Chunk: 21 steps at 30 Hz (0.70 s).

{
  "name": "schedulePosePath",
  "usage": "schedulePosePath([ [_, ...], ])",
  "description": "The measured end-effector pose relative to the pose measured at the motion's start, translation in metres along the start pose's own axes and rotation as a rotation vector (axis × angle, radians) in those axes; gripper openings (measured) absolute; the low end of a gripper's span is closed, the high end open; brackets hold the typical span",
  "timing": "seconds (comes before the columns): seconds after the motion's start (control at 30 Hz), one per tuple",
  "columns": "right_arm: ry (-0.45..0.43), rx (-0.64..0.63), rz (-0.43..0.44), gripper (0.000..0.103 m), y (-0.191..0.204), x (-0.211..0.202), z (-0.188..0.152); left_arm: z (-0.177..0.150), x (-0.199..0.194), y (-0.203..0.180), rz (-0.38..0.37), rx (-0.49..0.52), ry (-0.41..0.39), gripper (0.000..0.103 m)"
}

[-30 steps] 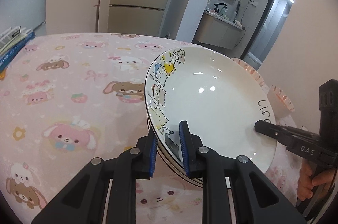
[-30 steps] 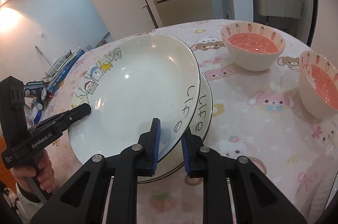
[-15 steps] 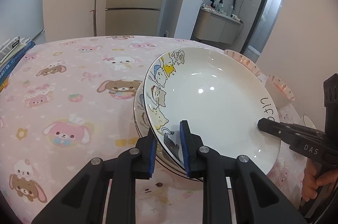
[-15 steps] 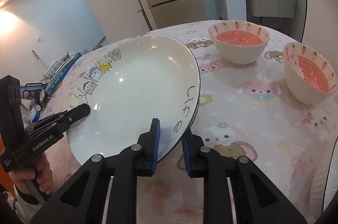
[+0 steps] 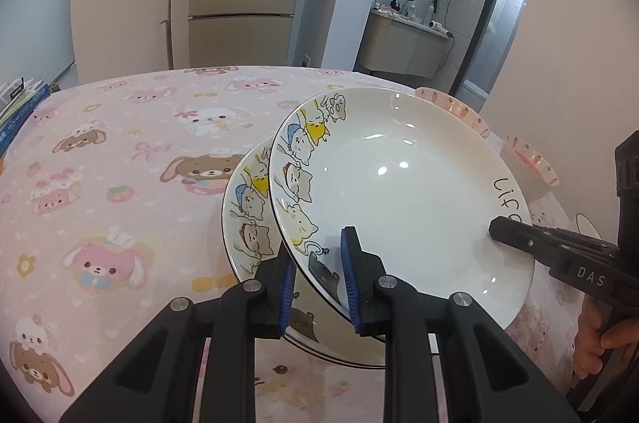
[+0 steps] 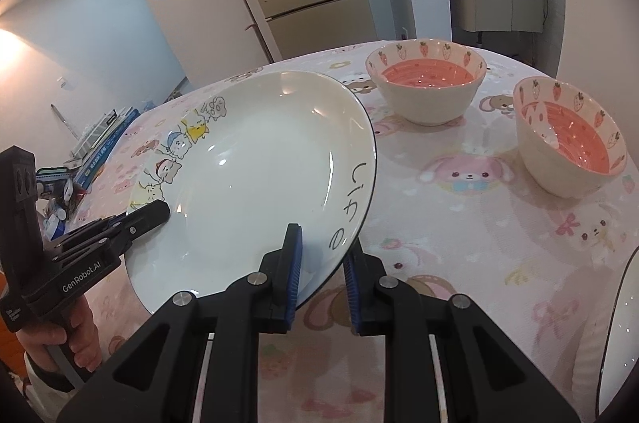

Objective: Organize plates and bowls
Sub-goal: 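Lower the held plate onto the plate stack and open the left tool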

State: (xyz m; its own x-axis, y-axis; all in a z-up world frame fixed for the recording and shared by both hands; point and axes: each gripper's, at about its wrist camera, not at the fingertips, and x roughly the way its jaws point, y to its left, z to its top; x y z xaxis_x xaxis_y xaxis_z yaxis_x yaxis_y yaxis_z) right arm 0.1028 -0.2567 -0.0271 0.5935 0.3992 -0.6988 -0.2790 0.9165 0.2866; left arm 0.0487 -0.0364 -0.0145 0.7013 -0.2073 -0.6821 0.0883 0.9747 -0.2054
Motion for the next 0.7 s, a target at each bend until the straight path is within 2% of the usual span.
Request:
schedulePosePath([
  [0.17, 0.007, 0.073, 0.040, 0.018, -0.008, 0.006, 0.003, -0.001, 0.007, 0.007, -0.033, -0.039, 0.040, 0.029],
  [0.27, -0.001, 0.092, 0.045, 0.017, -0.011, 0.005, 0.004, -0.002, 0.006, 0.001, -0.015, 0.004, 0.046, 0.031],
  [0.4, -0.009, 0.099, 0.032, 0.017, -0.012, 0.000, 0.004, -0.003, 0.005, 0.001, -0.042, -0.009, 0.068, 0.034],
  [0.7, -0.021, 0.101, 0.028, 0.018, -0.013, -0.018, 0.001, -0.008, 0.004, -0.011, -0.036, 0.044, 0.081, 0.036],
])
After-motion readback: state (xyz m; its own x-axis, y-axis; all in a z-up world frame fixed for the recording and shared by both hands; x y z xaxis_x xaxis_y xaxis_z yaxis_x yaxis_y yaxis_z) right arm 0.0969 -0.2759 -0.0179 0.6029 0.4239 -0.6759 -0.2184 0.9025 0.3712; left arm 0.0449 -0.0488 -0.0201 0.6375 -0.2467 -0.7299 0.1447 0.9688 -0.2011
